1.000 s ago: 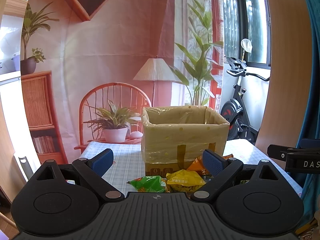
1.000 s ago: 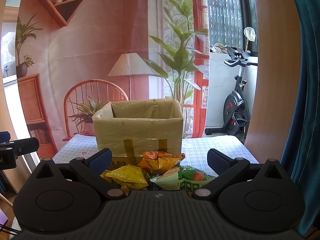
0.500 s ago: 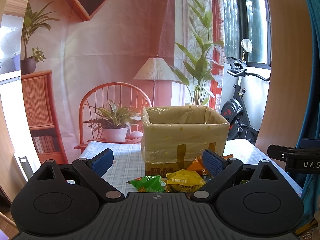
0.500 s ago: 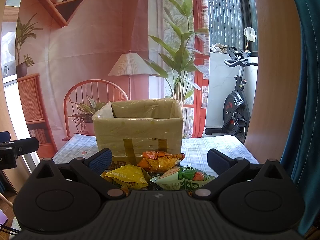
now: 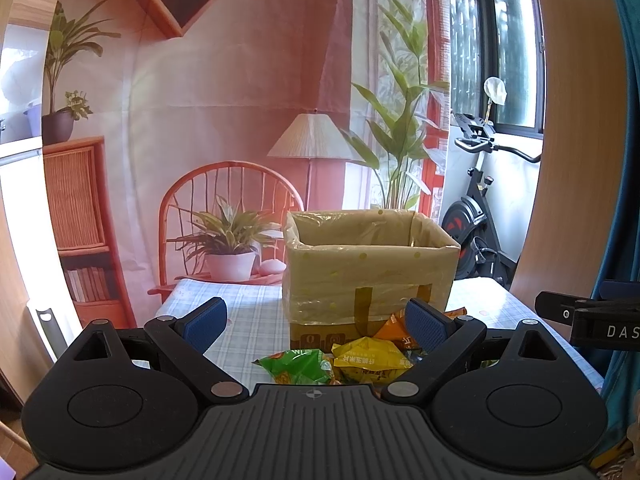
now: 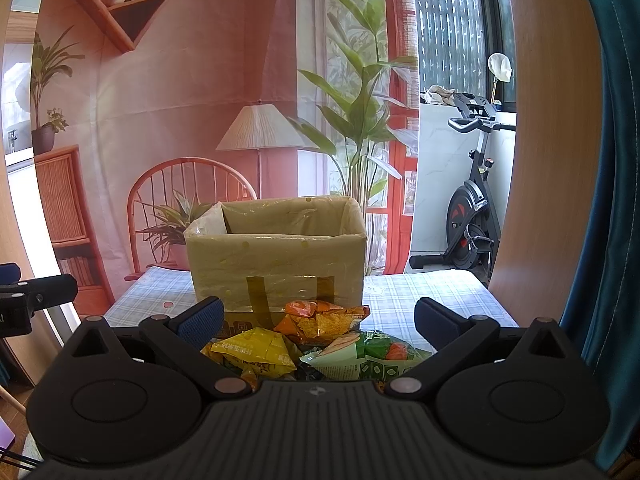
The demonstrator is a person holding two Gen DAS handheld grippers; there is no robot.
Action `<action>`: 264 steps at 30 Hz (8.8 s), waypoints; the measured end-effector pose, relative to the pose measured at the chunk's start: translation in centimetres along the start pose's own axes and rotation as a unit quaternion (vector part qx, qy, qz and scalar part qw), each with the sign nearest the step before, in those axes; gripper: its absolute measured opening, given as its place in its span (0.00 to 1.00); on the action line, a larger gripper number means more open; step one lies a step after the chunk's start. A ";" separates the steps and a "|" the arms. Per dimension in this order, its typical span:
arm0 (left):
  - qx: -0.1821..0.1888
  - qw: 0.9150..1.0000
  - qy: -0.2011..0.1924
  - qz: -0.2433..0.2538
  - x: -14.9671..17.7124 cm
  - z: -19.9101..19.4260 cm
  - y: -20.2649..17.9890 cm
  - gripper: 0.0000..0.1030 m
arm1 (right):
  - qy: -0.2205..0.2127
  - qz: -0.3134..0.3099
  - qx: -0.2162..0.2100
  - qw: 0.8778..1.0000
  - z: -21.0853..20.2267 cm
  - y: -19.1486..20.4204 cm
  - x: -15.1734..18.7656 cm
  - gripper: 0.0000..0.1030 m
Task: Organize snacks
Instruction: 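Move both grippers down toward the snack bags in front of the box, then close both grippers on the green-and-white snack bag, then lift the green-and-white bag into the box and open both grippers, then grasp the green bag with left gripper while right grasps orange corn-chip bag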
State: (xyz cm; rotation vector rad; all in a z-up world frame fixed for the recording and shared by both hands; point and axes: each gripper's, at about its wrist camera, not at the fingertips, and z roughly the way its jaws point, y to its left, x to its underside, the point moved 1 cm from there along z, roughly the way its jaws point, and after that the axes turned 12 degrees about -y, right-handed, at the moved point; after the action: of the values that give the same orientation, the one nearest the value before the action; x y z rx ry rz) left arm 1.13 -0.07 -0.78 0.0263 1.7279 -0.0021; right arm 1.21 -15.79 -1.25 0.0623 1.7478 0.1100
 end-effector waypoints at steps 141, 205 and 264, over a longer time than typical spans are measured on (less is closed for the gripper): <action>0.321 0.937 0.097 -0.094 5.9 25.0 -14.5 0.33 | -0.008 0.019 -0.072 0.997 14.8 -14.9 3.7 0.40; 0.126 0.983 0.079 -0.110 0.8 27.1 3.8 0.70 | -0.007 0.086 -0.120 0.989 24.1 -7.0 2.4 0.46; 0.004 0.962 0.179 -0.209 14.6 20.8 10.0 0.81 | 0.133 -0.085 -0.127 0.979 18.2 -8.2 20.5 0.90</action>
State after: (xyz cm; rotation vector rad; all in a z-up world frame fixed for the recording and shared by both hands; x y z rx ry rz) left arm 19.62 9.82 -18.33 -0.3517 2.0655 -0.3337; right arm 15.60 -21.11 -25.45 -0.3006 1.9836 0.2229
